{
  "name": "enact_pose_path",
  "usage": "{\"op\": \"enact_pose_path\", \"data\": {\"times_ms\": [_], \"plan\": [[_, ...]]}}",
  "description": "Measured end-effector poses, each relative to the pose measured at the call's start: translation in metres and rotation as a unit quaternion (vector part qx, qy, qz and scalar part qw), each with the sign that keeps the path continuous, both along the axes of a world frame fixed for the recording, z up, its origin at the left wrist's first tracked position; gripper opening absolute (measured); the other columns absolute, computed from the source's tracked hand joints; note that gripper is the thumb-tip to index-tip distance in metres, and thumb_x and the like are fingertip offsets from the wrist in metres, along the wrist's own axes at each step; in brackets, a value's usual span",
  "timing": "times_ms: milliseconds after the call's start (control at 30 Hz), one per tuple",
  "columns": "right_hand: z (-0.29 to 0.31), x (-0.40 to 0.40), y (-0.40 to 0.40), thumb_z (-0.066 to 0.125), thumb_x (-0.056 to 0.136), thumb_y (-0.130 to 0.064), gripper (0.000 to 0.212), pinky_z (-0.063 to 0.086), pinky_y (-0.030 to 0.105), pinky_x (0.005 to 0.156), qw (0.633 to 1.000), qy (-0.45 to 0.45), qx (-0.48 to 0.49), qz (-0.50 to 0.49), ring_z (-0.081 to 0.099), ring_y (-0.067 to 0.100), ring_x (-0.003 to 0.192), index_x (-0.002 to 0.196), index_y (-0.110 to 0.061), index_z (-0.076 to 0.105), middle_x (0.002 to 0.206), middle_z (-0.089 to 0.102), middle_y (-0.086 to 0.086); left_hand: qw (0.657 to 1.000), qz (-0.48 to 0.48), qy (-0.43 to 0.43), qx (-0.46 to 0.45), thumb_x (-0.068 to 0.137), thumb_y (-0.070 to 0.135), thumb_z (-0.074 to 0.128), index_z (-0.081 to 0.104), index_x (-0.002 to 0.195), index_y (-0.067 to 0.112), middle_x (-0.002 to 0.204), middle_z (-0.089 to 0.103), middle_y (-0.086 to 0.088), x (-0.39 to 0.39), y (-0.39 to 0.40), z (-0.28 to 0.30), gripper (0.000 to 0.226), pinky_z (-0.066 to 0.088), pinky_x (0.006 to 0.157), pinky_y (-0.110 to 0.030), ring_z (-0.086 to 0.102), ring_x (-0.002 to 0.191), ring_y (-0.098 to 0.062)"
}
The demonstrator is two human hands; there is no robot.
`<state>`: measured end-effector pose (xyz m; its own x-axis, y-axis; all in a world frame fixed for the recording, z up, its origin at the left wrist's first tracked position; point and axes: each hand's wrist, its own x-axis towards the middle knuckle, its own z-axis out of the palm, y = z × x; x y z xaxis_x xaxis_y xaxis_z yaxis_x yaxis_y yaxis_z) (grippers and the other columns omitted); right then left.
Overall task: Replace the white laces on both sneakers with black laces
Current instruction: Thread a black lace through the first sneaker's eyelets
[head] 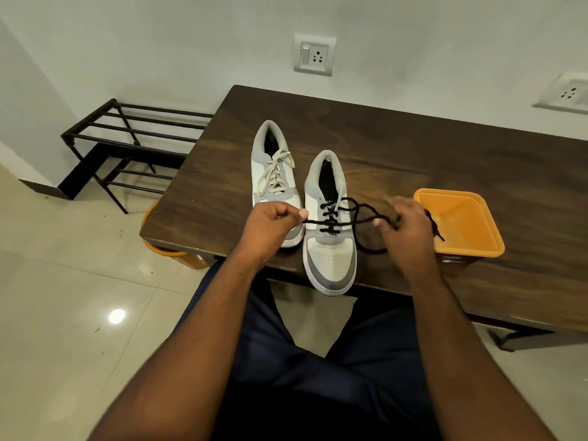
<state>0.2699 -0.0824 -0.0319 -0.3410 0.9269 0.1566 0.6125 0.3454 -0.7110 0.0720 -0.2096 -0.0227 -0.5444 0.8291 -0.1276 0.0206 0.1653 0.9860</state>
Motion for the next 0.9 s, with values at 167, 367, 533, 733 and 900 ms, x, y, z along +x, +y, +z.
{"op": "enact_pose_path", "data": {"times_ms": [167, 367, 533, 733, 900], "plan": [[-0.004, -0.041, -0.032, 0.072, 0.085, -0.024, 0.033, 0.047, 0.026, 0.09, 0.968, 0.043, -0.108, 0.222, 0.063, -0.005, 0.097, 0.117, -0.028, 0.068, 0.105, 0.072, -0.008, 0.999, -0.034, 0.02, -0.001, 0.09, 0.014, 0.069, 0.073, 0.085, 0.002, 0.059, 0.064, 0.009, 0.019, 0.01, 0.006, 0.013, 0.043, 0.055, -0.012, 0.053, 0.051, 0.002], [-0.016, -0.023, -0.008, 0.065, 0.089, -0.023, 0.022, 0.053, 0.036, 0.071, 0.976, 0.137, -0.168, -0.024, 0.066, 0.016, 0.067, 0.069, -0.024, 0.073, 0.069, 0.073, 0.002, 0.998, -0.032, -0.055, 0.01, 0.091, 0.005, 0.066, 0.074, 0.097, 0.01, 0.076, 0.062, -0.009, -0.011, -0.006, -0.001, 0.011, 0.044, 0.048, -0.023, 0.05, 0.053, -0.014], [-0.013, -0.019, -0.011, 0.072, 0.084, -0.032, 0.056, 0.044, 0.038, 0.101, 0.989, 0.019, -0.139, 0.05, 0.052, 0.013, 0.118, 0.136, -0.035, 0.052, 0.131, 0.057, -0.003, 0.998, 0.032, -0.061, -0.001, 0.085, 0.007, 0.074, 0.069, 0.103, 0.011, 0.078, 0.063, -0.009, -0.002, -0.003, -0.003, 0.019, 0.032, 0.036, -0.016, 0.045, 0.037, -0.008], [0.008, -0.05, -0.041, 0.065, 0.09, -0.011, 0.088, 0.04, 0.031, 0.109, 0.914, 0.189, -0.215, 0.288, 0.045, 0.005, 0.132, 0.147, -0.045, 0.008, 0.146, 0.044, -0.011, 0.993, -0.017, -0.098, 0.057, 0.084, 0.008, 0.075, 0.057, 0.12, 0.021, 0.098, 0.065, -0.005, 0.012, 0.009, 0.011, 0.042, 0.033, 0.036, -0.02, 0.044, 0.039, -0.012], [0.002, -0.059, -0.041, 0.068, 0.084, 0.002, 0.067, 0.051, 0.023, 0.075, 0.892, 0.278, -0.278, 0.224, 0.064, 0.007, 0.078, 0.137, -0.032, 0.042, 0.085, 0.068, -0.005, 0.992, 0.037, -0.101, 0.062, 0.096, 0.014, 0.061, 0.046, 0.13, 0.024, 0.099, 0.062, -0.001, 0.014, 0.017, 0.015, 0.038, 0.034, 0.038, -0.021, 0.043, 0.039, -0.011]]}}
